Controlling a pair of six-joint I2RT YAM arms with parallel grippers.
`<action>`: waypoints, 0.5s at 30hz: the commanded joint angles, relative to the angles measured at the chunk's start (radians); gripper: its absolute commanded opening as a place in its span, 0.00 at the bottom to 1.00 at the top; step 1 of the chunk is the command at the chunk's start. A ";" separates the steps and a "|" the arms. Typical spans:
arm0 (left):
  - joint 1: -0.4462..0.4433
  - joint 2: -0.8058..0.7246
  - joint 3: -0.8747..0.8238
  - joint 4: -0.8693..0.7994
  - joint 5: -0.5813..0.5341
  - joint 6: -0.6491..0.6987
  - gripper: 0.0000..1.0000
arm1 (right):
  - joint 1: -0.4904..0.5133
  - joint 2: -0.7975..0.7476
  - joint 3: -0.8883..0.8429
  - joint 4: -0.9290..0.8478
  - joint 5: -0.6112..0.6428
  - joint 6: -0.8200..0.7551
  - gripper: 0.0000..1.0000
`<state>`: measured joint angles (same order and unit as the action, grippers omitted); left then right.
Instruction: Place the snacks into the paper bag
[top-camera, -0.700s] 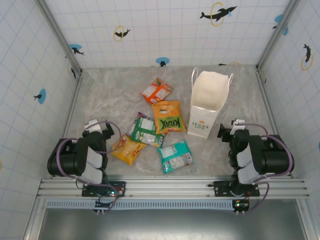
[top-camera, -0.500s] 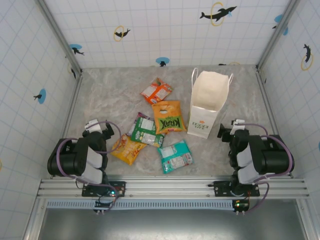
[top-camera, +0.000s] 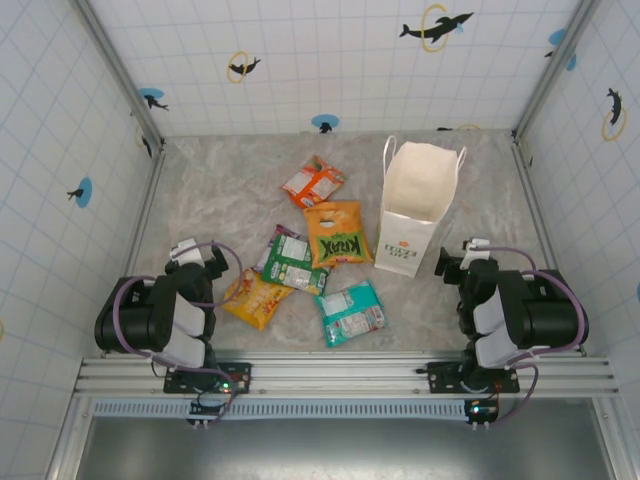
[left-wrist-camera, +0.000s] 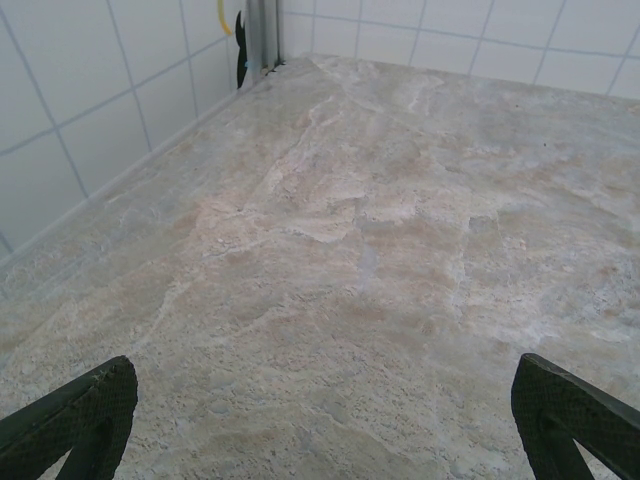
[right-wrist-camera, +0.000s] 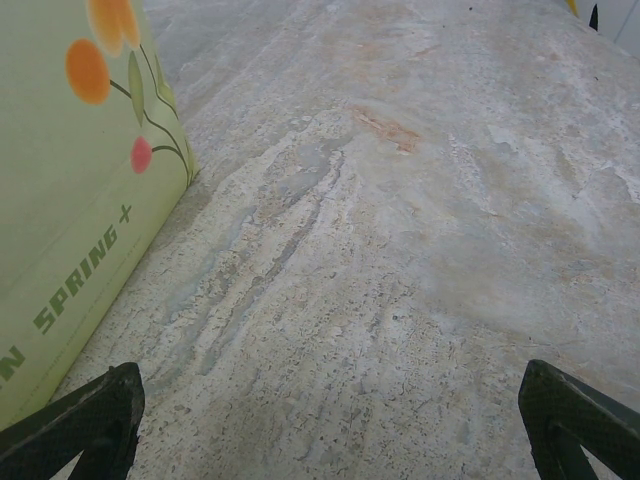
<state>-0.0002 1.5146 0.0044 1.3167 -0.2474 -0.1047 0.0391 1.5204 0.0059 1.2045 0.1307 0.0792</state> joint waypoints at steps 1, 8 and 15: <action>-0.004 0.000 -0.026 0.008 0.012 0.011 0.98 | -0.012 -0.005 -0.012 0.061 -0.016 0.005 0.98; -0.015 -0.216 0.096 -0.369 -0.002 0.004 0.97 | -0.041 -0.236 0.155 -0.476 -0.087 0.062 0.98; -0.055 -0.372 0.508 -1.065 0.107 -0.112 0.83 | -0.038 -0.471 0.480 -1.251 -0.134 0.134 0.98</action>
<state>-0.0265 1.1755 0.3813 0.6090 -0.2031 -0.1600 0.0044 1.1252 0.3889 0.3656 0.0406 0.1730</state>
